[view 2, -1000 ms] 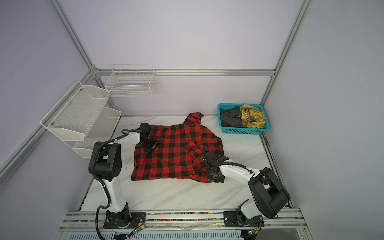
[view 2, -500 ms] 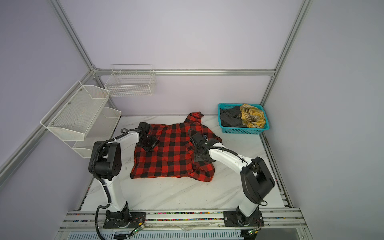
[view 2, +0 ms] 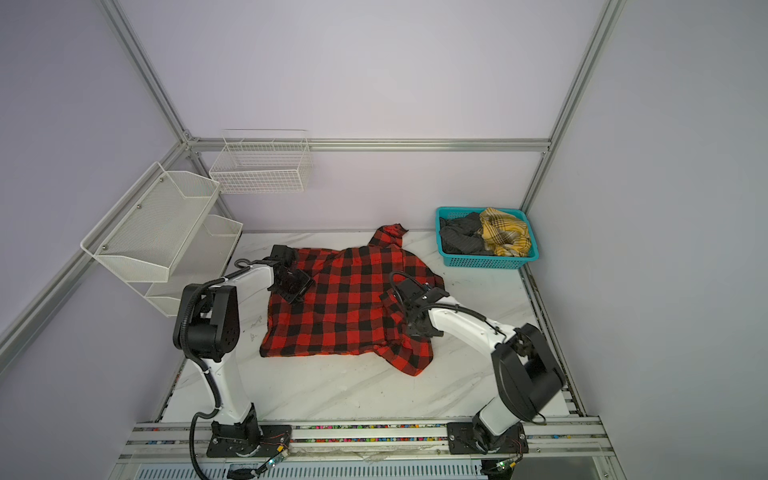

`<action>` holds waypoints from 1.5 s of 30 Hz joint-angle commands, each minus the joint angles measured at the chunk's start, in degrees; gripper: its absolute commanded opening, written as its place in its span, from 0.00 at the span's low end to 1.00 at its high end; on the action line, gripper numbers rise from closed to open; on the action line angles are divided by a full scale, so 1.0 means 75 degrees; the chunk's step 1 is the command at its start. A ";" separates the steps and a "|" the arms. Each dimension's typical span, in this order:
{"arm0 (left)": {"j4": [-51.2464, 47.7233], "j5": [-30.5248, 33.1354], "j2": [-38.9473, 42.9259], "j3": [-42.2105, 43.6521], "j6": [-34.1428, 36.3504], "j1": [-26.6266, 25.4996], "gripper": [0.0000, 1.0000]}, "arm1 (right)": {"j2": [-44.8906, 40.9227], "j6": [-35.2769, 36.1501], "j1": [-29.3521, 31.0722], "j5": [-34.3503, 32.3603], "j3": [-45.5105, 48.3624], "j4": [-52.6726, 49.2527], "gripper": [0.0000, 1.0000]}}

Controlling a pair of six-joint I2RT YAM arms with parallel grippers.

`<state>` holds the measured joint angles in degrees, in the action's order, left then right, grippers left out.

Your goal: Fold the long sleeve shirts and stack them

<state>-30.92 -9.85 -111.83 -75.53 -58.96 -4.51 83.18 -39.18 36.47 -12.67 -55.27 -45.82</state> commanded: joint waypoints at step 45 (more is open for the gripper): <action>-0.4115 0.0971 0.9975 0.5667 -0.2246 -0.0103 0.85 | -0.2872 0.1068 -0.1265 0.2032 0.1103 0.0590 0.00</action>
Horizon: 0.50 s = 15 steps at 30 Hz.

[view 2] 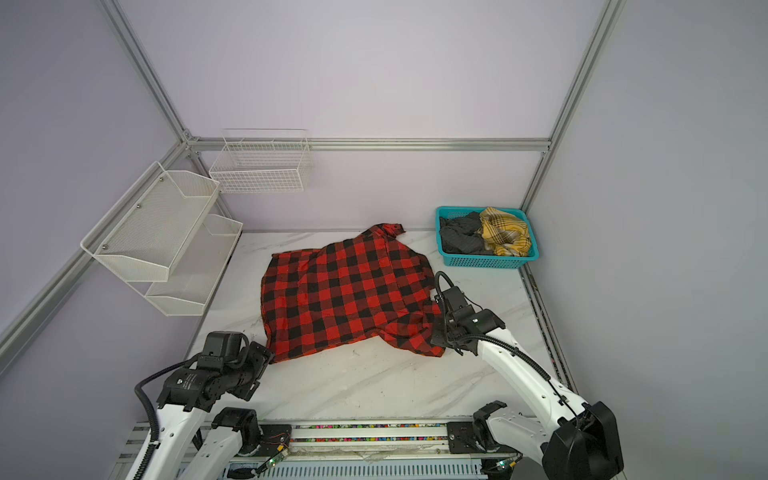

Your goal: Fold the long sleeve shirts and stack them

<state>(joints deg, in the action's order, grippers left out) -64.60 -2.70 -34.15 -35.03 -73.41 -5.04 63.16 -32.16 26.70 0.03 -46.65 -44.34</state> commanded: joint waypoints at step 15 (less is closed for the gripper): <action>0.2615 -0.0186 -0.4405 -0.0333 0.0494 0.0010 0.63 | 0.0182 -0.0296 0.0048 -0.0626 -0.0939 0.0377 0.00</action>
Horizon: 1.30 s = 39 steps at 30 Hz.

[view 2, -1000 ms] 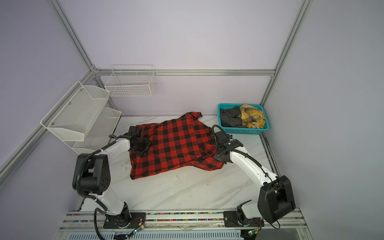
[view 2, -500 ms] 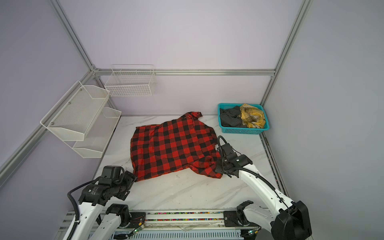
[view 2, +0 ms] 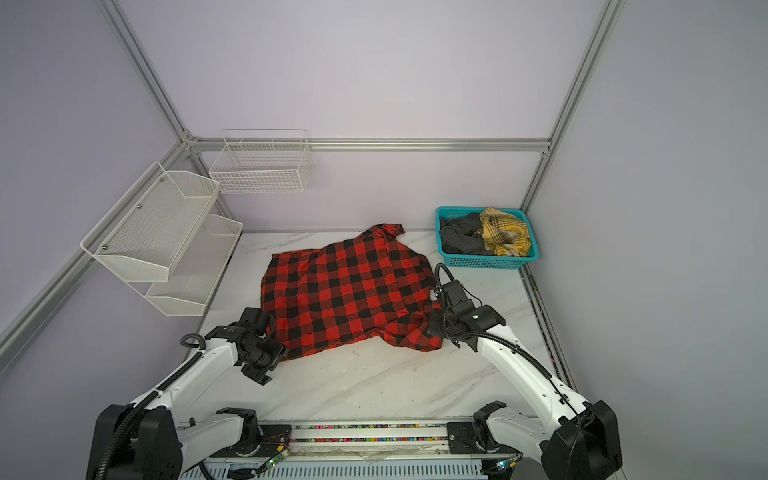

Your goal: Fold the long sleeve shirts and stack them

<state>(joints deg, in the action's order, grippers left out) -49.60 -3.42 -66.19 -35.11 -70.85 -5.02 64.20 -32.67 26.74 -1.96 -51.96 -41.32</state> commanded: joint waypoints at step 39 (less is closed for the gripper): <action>-0.1344 0.0830 0.1531 -0.1144 0.0774 -0.0002 0.00 | 0.0726 -0.0054 0.0020 -0.1456 -0.2422 -0.0630 0.00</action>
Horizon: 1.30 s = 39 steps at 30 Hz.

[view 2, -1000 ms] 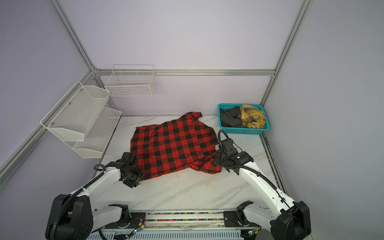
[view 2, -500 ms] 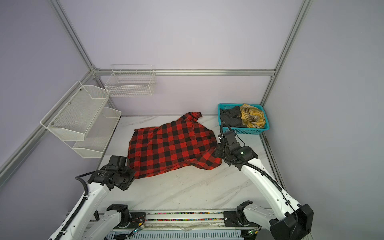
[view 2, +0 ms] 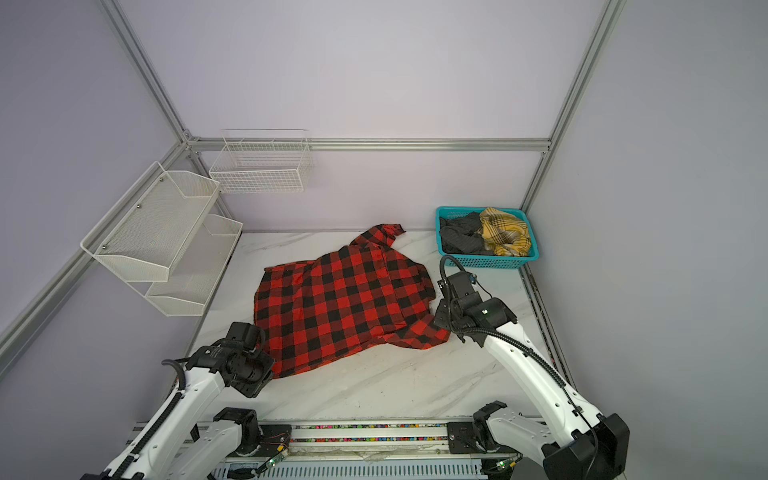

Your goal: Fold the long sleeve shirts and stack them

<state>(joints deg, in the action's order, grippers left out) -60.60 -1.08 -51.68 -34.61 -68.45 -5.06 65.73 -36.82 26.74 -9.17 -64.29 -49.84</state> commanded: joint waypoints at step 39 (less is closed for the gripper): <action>0.2443 0.1005 -0.5420 -0.4027 0.1836 0.1159 0.00 | 0.6477 0.2245 0.0023 -0.0775 -0.5291 0.1809 0.00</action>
<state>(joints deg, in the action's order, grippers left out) -43.75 5.02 -91.64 -59.11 -56.29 2.94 114.06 -21.06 26.74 -14.09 -103.61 -36.69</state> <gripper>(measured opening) 0.047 0.046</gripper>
